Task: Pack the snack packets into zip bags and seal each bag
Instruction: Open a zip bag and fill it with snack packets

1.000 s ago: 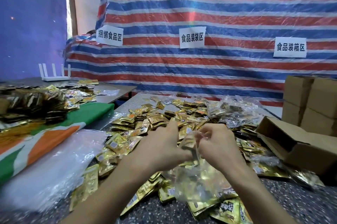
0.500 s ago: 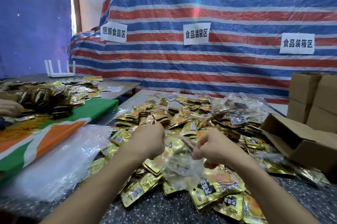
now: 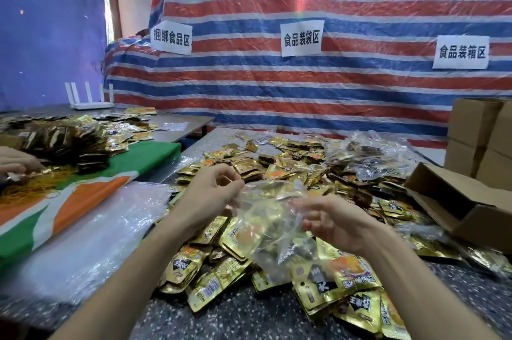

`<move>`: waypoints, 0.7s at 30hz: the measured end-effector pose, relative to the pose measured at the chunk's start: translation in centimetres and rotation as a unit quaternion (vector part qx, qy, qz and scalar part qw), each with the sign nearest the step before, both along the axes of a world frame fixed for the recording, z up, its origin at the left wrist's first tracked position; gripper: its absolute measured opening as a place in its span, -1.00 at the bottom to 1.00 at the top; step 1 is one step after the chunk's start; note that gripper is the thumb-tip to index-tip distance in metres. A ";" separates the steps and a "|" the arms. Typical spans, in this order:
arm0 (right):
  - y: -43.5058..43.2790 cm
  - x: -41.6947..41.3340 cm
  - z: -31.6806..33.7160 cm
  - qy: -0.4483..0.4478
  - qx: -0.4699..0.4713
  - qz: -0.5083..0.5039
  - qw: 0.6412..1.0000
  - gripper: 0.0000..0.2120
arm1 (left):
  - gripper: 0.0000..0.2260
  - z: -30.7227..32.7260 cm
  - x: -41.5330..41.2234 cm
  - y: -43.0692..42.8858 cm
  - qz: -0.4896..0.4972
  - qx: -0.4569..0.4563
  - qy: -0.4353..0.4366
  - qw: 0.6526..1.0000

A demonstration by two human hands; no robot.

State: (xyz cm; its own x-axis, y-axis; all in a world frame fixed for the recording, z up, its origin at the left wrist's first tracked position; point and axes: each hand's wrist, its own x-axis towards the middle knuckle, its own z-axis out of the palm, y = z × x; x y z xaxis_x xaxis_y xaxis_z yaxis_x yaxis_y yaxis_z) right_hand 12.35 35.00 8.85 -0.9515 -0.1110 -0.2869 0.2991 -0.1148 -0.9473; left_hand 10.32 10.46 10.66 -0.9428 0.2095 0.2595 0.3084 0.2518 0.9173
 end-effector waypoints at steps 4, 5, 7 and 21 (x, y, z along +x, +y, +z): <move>-1.4 -1.3 -1.2 -0.008 0.004 -0.020 1.000 -0.81 | -0.87 -0.1 0.2 -1.4 -0.097 -0.012 0.026 0.995; -1.6 -1.6 -1.4 -0.010 0.012 -0.022 1.000 -0.80 | -0.85 0.0 0.3 -1.7 -0.124 -0.032 0.030 0.991; -1.6 -2.0 -1.6 -0.005 -0.021 0.016 1.000 -0.62 | -0.86 0.1 0.1 -2.5 -0.140 -0.100 0.045 0.984; -5.9 -7.5 -5.3 0.002 0.437 -0.144 0.888 -0.62 | -0.78 -0.2 0.3 -4.8 -0.128 -0.161 -0.016 0.979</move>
